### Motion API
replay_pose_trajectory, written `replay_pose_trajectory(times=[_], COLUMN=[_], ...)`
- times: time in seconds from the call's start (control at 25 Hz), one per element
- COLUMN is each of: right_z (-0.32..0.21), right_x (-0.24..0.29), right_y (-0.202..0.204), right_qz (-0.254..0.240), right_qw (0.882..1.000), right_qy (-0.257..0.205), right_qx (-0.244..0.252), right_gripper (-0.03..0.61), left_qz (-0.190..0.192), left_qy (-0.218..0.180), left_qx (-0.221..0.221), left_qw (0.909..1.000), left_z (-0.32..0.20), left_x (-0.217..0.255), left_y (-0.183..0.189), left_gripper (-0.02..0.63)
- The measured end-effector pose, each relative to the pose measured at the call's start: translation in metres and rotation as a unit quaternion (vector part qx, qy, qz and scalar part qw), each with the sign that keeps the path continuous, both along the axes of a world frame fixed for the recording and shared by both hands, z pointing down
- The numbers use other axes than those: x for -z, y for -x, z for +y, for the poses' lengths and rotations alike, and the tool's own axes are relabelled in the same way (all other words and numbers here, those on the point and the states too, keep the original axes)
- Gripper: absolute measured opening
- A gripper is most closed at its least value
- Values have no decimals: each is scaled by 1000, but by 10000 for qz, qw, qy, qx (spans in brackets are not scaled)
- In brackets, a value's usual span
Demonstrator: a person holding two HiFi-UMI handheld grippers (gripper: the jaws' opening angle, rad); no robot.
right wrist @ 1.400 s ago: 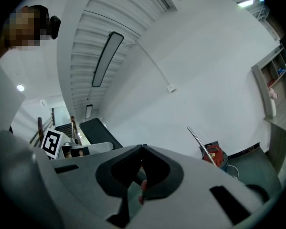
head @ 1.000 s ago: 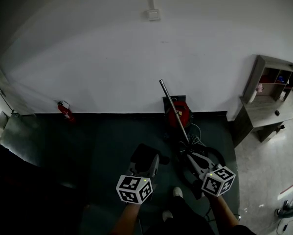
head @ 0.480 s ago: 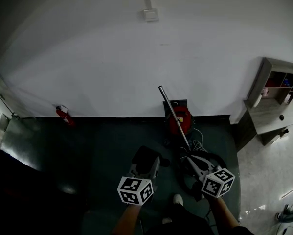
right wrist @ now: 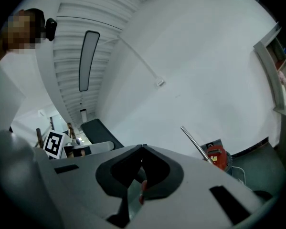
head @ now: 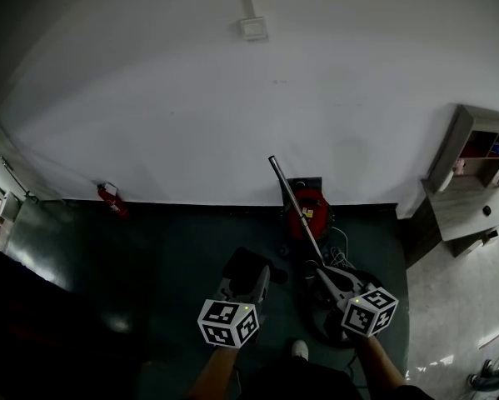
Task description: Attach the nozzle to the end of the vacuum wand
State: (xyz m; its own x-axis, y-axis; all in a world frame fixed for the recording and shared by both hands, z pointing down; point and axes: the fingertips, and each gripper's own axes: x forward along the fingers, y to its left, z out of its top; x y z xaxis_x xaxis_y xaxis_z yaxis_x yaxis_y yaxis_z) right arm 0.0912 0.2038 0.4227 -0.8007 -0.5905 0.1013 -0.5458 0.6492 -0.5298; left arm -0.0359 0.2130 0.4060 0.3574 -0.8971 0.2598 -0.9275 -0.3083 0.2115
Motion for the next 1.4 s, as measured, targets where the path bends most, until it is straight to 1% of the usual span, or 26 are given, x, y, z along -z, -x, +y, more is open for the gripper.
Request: replay_pose_trajectory(times=[0.32,0.72,0.96,1.4], right_z=[-33,-70,-100,-178], right_x=[-3,-16,-21,-38], right_y=[-5,8,22,57], right_qz=[-43,-45,-25,25], right_qw=[9999,9998,9994,9989], right_qy=[87,179,331,430], right_qx=[52,27,26,-162], right_gripper=[18,18,18,18], left_qz=[0,-11,27,91], left_qy=[47,115,203,231], left_qx=[65,76,42,-75], left_qw=[10000,9999,9998,9997], left_z=[-31,-67,-101,-185], left_x=[1,-11,-21,-30], left_y=[-5,12,26,65], left_gripper=[84,84,84,84])
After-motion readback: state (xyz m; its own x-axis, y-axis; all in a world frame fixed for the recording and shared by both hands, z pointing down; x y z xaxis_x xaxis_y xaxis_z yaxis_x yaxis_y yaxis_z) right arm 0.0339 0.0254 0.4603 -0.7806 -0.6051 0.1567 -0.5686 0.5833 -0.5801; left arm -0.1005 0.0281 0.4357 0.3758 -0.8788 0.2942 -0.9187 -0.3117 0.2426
